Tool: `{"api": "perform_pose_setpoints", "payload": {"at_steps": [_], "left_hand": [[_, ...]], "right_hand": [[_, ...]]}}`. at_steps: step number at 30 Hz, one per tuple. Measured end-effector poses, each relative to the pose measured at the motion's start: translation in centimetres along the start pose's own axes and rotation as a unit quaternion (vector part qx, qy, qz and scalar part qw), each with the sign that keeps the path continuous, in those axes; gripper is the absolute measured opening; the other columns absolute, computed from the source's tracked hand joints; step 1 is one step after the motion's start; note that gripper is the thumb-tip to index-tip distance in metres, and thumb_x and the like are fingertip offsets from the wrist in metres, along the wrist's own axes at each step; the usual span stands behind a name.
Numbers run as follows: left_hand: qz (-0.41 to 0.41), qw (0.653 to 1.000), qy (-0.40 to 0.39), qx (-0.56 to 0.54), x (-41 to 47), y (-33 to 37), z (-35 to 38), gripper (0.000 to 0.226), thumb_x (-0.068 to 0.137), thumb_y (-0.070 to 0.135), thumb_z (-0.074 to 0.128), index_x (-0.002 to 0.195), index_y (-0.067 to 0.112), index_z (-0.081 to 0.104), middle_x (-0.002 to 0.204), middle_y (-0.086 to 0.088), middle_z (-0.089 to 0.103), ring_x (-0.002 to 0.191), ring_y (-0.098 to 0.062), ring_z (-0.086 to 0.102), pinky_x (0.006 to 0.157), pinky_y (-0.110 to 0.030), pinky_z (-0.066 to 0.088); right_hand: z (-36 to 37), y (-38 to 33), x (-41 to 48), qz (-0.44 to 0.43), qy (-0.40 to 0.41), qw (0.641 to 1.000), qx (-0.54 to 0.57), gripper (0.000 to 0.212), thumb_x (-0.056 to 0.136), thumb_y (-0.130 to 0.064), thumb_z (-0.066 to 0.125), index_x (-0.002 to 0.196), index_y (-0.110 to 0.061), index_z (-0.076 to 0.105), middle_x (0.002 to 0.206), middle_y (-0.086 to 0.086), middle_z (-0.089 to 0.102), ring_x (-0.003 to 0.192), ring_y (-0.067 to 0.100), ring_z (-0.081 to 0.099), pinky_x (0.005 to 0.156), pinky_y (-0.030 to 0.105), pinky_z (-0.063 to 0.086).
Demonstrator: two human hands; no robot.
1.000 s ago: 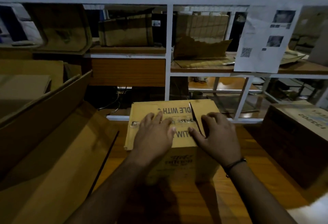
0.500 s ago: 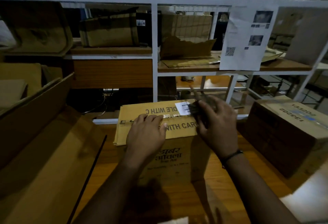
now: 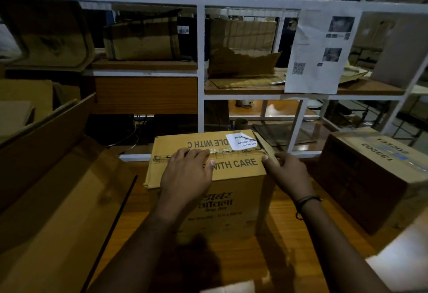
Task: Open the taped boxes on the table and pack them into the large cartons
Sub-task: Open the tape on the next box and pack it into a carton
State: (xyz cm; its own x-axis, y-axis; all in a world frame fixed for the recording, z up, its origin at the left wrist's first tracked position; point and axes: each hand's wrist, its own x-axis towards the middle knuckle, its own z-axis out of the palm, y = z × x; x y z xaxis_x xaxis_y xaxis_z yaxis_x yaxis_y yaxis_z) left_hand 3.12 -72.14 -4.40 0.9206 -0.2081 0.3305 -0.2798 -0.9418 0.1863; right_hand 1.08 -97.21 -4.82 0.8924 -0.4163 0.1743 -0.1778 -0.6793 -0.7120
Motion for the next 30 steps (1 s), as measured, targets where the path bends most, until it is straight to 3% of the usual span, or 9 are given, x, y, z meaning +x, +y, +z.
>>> {"api": "perform_pose_setpoints", "payload": {"at_steps": [4,10,13,15,20,23,25,27,30], "left_hand": [[0.001,1.000,0.003,-0.002,0.0,-0.1,0.2,0.053,0.106,0.055,0.028,0.151,0.033,0.043,0.152,0.006,0.050,0.143,-0.018,0.034,0.116,-0.041,0.029],[-0.008,1.000,0.012,-0.001,0.1,-0.1,0.2,0.056,0.104,0.059,0.027,0.150,0.032,0.042,0.145,0.002,0.052,0.137,-0.020,0.036,0.108,-0.039,0.035],[-0.012,1.000,0.014,0.005,0.1,0.0,0.0,0.061,0.103,0.062,0.026,0.153,0.030,0.039,0.146,0.000,0.049,0.140,-0.021,0.031,0.110,-0.040,0.033],[-0.006,0.999,0.043,0.011,-0.1,0.2,-0.2,0.063,0.102,0.063,0.028,0.153,0.028,0.038,0.146,-0.001,0.048,0.141,-0.023,0.029,0.113,-0.041,0.031],[0.044,0.987,0.151,0.031,-1.1,0.5,-0.7,0.069,0.101,0.064,0.033,0.158,0.025,0.032,0.147,-0.007,0.044,0.145,-0.030,0.029,0.125,-0.051,0.016],[0.091,0.970,0.221,0.034,-2.2,0.6,-2.0,0.066,0.097,0.060,0.053,0.152,0.025,0.045,0.137,-0.007,0.051,0.136,-0.029,0.039,0.122,-0.048,0.018],[0.106,0.961,0.254,0.035,-3.2,0.9,-3.1,0.054,0.094,0.055,0.061,0.139,0.025,0.058,0.126,-0.005,0.060,0.122,-0.027,0.049,0.111,-0.045,0.028],[0.116,0.959,0.259,0.025,-4.4,1.3,-4.3,0.037,0.099,0.052,0.054,0.121,0.026,0.069,0.110,0.001,0.069,0.101,-0.020,0.059,0.092,-0.040,0.038],[0.101,0.969,0.226,-0.028,-6.7,2.0,-5.6,0.049,0.106,0.053,0.035,0.096,0.028,0.075,0.086,0.007,0.074,0.076,-0.015,0.066,0.071,-0.033,0.048]], "right_hand": [[0.9,-0.1,-0.4,-0.006,-0.020,0.997,0.080,0.054,0.092,-0.056,0.063,0.129,-0.018,0.062,0.109,0.001,0.070,0.094,0.014,0.066,0.069,0.033,0.057],[1.3,0.0,-1.1,-0.028,-0.014,0.995,0.094,0.048,0.097,-0.052,0.058,0.129,-0.016,0.059,0.105,-0.006,0.063,0.098,0.014,0.062,0.063,0.023,0.047],[1.2,-0.5,-1.2,-0.071,0.032,0.996,-0.037,0.056,0.096,-0.054,0.056,0.136,-0.013,0.053,0.125,0.004,0.060,0.118,0.022,0.055,0.089,0.038,0.051],[1.0,-1.3,-1.6,-0.140,0.069,0.982,-0.108,0.062,0.093,-0.053,0.060,0.143,-0.018,0.047,0.146,0.007,0.049,0.137,0.025,0.041,0.114,0.051,0.033],[-0.1,-5.5,-2.7,-0.278,-0.014,0.947,-0.162,0.079,0.091,-0.047,0.066,0.157,-0.031,0.026,0.165,-0.003,0.021,0.155,0.023,0.002,0.122,0.052,-0.005],[-1.8,-7.2,-3.4,-0.340,0.005,0.924,-0.173,0.060,0.093,-0.047,0.062,0.147,-0.028,0.044,0.147,0.000,0.048,0.145,0.023,0.032,0.124,0.054,0.006],[-3.2,-7.6,-4.0,-0.369,0.023,0.919,-0.139,0.039,0.095,-0.050,0.054,0.122,-0.024,0.064,0.116,-0.002,0.067,0.112,0.019,0.060,0.112,0.051,0.038],[-4.5,-7.9,-5.3,-0.353,-0.009,0.931,-0.091,0.043,0.097,-0.055,0.046,0.105,-0.024,0.074,0.089,-0.004,0.072,0.079,0.012,0.066,0.076,0.039,0.059],[-5.1,-8.0,-7.4,-0.314,-0.051,0.939,-0.134,0.048,0.099,-0.059,0.038,0.100,-0.029,0.076,0.069,-0.009,0.067,0.061,0.004,0.060,0.050,0.026,0.049]]}}
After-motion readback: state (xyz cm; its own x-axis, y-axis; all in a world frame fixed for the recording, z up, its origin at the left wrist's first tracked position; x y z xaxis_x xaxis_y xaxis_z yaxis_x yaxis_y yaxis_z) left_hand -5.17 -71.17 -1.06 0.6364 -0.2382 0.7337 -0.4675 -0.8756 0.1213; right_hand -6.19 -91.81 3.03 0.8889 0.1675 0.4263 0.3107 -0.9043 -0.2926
